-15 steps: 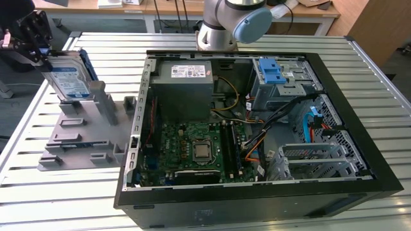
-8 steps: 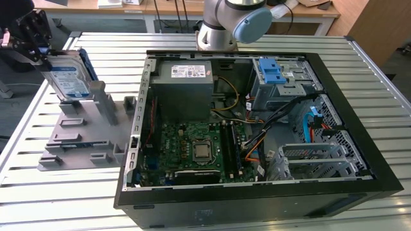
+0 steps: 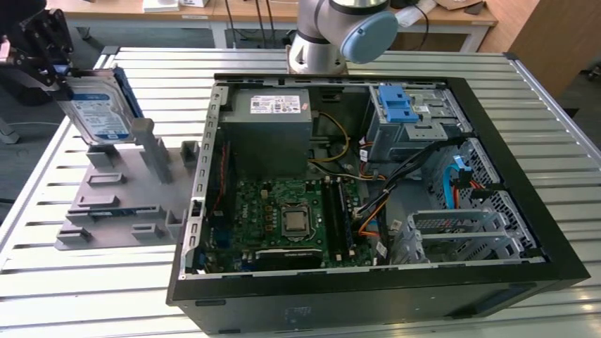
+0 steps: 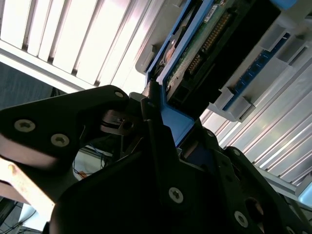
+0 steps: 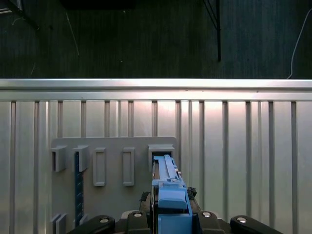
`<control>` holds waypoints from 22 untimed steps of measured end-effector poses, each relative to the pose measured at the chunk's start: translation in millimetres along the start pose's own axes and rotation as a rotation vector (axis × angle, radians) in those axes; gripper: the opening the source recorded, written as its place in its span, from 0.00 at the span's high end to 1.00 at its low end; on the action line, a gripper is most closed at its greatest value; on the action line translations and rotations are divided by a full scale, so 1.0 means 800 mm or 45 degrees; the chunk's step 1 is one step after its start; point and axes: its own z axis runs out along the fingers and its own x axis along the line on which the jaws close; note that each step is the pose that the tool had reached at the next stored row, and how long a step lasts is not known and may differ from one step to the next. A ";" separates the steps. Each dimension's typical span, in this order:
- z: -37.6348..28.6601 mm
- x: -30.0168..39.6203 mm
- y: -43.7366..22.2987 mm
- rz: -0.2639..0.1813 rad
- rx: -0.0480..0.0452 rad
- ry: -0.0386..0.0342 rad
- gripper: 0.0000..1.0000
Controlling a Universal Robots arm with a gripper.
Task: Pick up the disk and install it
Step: 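Pick up the disk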
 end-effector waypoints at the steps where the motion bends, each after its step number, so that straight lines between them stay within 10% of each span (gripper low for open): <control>1: -0.0016 0.0000 0.0000 0.000 0.000 0.0000 0.63; 22: -0.0295 -0.0005 0.0002 0.000 0.000 0.0000 0.63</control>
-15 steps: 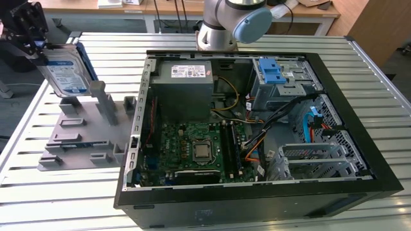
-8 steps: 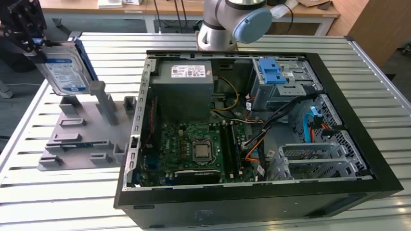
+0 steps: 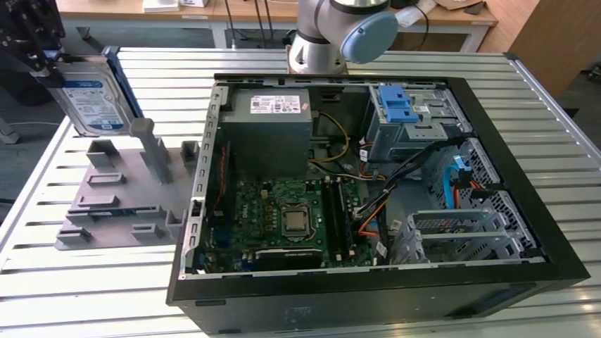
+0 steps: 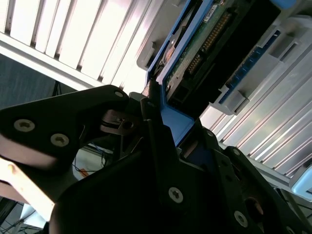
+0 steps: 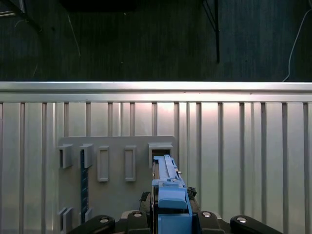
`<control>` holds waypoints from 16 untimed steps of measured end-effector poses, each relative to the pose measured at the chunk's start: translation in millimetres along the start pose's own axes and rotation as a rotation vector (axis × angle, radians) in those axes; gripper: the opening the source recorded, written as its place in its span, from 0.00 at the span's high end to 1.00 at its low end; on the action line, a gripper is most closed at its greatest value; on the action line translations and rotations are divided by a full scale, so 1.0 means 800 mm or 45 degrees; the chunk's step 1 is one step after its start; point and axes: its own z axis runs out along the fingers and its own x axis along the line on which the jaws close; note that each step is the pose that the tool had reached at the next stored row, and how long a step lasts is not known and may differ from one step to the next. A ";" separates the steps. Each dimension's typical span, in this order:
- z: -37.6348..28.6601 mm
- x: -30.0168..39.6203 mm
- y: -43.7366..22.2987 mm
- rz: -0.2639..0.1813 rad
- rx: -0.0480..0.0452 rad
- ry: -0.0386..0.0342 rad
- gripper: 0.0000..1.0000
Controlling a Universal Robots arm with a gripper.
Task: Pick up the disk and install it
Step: 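Pick up the disk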
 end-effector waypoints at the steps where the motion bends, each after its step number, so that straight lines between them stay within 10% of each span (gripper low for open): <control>1: -0.0016 0.0000 0.0000 0.000 0.000 0.0000 0.63; 16: -0.0197 -0.0003 0.0001 0.000 0.000 0.0000 0.63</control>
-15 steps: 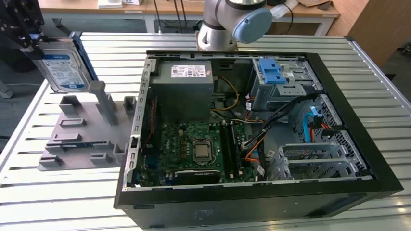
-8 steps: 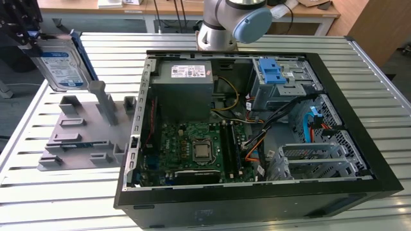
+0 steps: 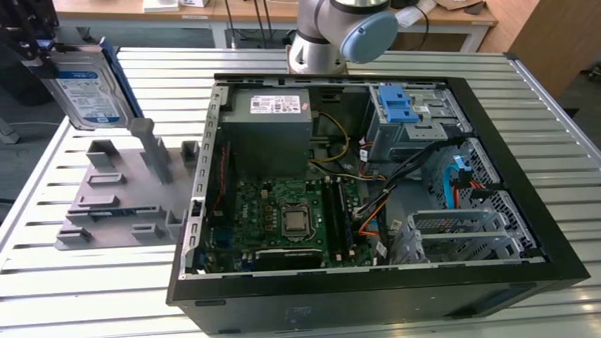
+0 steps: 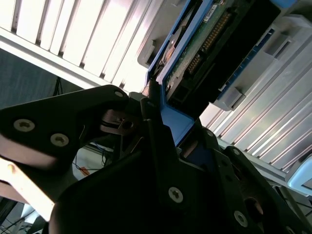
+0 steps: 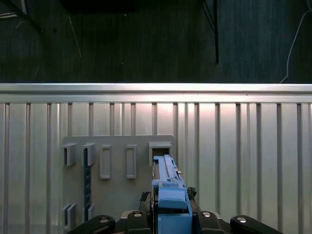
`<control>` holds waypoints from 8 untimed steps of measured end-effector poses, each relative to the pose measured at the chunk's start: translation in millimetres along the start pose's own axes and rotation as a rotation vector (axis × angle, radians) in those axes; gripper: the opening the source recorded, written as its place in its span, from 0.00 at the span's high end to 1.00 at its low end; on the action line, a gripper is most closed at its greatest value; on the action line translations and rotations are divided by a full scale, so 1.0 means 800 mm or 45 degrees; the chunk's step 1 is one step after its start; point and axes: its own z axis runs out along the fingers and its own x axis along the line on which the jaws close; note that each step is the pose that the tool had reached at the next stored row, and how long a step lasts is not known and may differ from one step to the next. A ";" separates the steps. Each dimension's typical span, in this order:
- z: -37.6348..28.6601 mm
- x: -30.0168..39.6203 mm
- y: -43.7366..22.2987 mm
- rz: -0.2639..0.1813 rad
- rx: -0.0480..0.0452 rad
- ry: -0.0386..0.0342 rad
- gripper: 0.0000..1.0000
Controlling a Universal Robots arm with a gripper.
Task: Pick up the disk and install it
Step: 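Pick up the disk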
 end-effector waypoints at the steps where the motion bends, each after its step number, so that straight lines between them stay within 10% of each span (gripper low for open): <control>1: -0.0014 0.0000 0.0000 0.000 0.000 0.0000 0.63; 8: -0.0108 -0.0002 0.0001 0.000 0.000 0.0000 0.63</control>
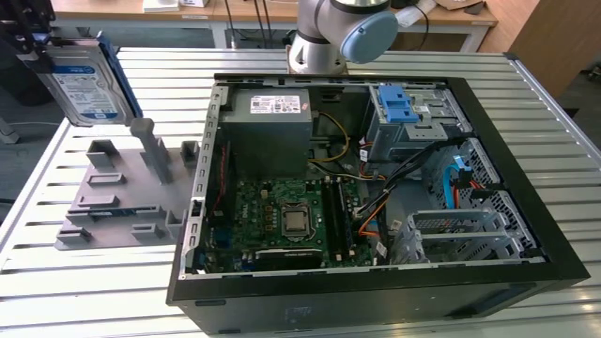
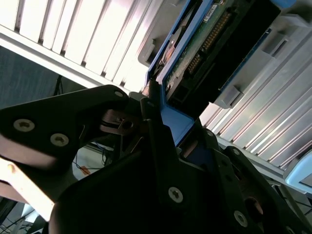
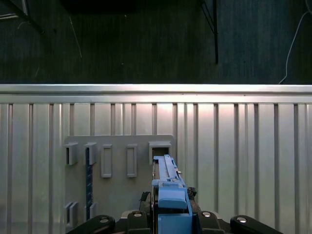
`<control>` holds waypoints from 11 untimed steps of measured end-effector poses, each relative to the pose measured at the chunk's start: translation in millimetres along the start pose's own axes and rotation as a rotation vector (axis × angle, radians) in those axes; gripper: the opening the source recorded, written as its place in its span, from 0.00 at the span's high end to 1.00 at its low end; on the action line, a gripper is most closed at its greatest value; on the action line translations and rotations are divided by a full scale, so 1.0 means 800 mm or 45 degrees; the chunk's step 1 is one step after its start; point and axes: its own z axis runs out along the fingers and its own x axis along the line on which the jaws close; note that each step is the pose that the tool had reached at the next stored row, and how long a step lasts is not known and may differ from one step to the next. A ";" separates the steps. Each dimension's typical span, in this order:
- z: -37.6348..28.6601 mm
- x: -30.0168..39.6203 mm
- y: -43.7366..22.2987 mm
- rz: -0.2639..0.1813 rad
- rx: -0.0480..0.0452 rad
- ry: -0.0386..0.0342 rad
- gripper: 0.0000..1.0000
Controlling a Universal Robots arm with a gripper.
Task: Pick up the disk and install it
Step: 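Pick up the disk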
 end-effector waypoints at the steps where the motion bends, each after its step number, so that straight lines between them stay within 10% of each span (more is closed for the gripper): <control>1: -0.0018 0.0000 0.0000 0.000 0.000 0.0000 0.63; 11: -0.0204 -0.0004 0.0002 0.000 0.000 0.0000 0.63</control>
